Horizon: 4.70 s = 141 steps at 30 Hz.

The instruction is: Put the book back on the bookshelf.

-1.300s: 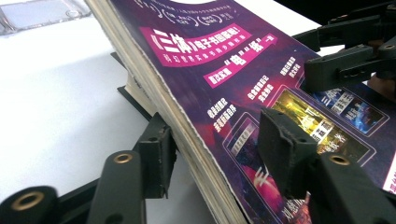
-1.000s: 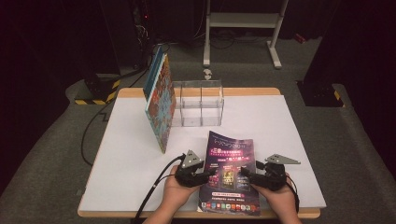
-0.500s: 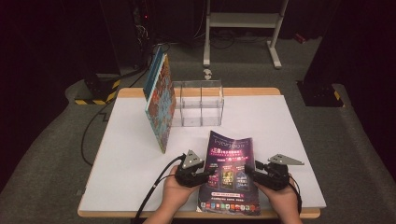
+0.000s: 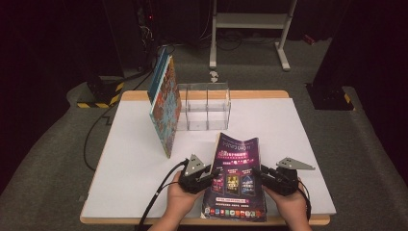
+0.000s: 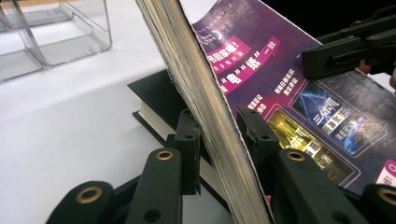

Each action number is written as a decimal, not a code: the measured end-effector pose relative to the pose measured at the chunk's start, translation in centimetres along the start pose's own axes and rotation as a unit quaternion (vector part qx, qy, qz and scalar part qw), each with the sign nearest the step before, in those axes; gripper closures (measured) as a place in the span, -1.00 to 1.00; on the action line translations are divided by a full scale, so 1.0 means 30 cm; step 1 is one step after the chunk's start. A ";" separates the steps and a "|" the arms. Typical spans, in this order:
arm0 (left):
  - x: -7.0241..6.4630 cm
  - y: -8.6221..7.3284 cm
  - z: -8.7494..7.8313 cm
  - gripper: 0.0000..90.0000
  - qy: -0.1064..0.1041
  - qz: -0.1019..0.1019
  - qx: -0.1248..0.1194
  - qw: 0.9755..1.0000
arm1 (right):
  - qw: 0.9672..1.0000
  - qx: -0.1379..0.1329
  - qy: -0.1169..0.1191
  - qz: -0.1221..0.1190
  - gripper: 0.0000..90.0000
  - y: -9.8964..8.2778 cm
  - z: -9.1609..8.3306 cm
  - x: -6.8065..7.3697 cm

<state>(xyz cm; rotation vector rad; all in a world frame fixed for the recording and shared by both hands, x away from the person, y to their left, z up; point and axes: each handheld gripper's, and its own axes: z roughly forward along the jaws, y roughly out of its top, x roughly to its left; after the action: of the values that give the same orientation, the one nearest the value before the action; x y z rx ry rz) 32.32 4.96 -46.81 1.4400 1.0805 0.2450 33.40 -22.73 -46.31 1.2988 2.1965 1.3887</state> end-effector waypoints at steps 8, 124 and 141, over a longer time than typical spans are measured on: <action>0.028 0.050 -0.038 0.65 0.009 -0.006 -0.022 1.000 | 1.000 -0.014 0.007 -0.008 0.55 0.054 0.022 0.036; 0.269 0.122 -0.316 0.06 0.072 0.038 -0.213 0.974 | 0.977 -0.142 0.110 -0.114 0.19 0.263 0.184 0.375; 0.304 0.130 -0.352 0.06 0.087 0.021 -0.219 0.972 | 0.976 -0.165 0.065 -0.126 0.85 0.255 0.179 0.392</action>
<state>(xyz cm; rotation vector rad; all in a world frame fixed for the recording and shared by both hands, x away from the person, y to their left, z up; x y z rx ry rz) 31.52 19.32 -45.13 1.0583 1.0564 0.6111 34.05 -9.14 -39.99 0.8073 2.0086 1.6799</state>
